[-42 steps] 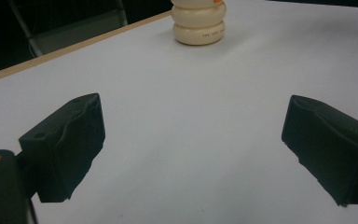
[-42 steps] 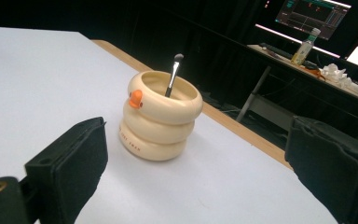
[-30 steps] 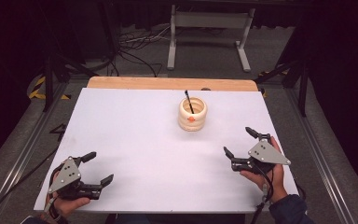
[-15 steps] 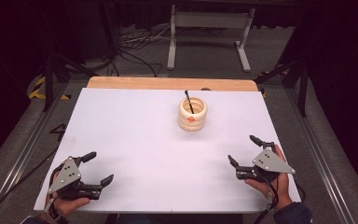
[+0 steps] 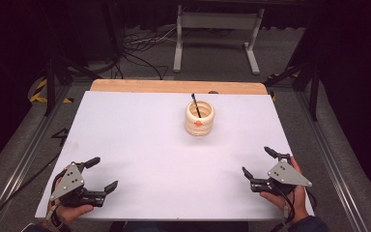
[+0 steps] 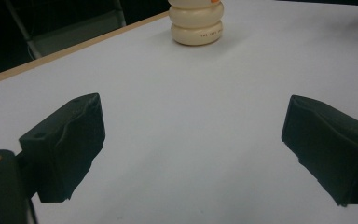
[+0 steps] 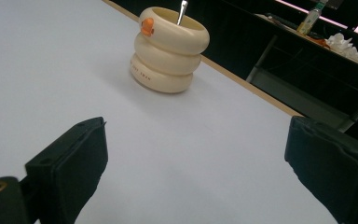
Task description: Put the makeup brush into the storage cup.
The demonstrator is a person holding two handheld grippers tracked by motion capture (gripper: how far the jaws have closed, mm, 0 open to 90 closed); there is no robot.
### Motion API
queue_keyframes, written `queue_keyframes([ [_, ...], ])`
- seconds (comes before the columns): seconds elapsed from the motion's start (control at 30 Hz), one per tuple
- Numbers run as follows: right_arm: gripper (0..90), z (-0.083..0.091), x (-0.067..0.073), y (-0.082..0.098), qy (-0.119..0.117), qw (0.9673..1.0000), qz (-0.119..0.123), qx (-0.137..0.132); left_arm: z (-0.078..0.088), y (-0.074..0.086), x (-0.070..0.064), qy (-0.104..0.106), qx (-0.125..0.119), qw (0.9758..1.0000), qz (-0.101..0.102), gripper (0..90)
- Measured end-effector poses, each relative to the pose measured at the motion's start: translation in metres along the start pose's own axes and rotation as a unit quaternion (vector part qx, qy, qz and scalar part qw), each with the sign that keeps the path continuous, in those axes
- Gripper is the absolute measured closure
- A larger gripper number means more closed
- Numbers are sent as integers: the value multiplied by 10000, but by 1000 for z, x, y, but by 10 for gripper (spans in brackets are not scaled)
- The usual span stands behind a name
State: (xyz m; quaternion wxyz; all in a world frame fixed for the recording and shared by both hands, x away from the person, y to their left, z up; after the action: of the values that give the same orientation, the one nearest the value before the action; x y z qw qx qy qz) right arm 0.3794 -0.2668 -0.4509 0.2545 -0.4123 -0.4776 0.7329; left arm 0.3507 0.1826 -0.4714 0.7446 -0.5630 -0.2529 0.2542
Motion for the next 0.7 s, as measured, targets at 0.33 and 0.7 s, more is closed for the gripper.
queue_keyframes([
  [0.33, 43, 18, -1, 19, 29, 9997, -187, 124, -1, -1, 0, -7, -22, 10000, 7, 69],
  [0.7, 50, 37, -12, 32, 243, 9991, -321, 153, 1, -2, 2, -36, -53, 10000, 11, 69],
])
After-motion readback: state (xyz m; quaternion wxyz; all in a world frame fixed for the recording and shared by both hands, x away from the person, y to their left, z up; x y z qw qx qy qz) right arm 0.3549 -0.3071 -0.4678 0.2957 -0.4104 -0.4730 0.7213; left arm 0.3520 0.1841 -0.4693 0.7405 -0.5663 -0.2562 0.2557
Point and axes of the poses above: each handheld gripper's, and its own axes: z roughly backward along the jaws, y roughly out of its underside, x roughly to its left, the point moved 10 cm from there along -z, roughly forward along the jaws, and after that the axes turned 6 degrees about -x, right-handed, at the moved point
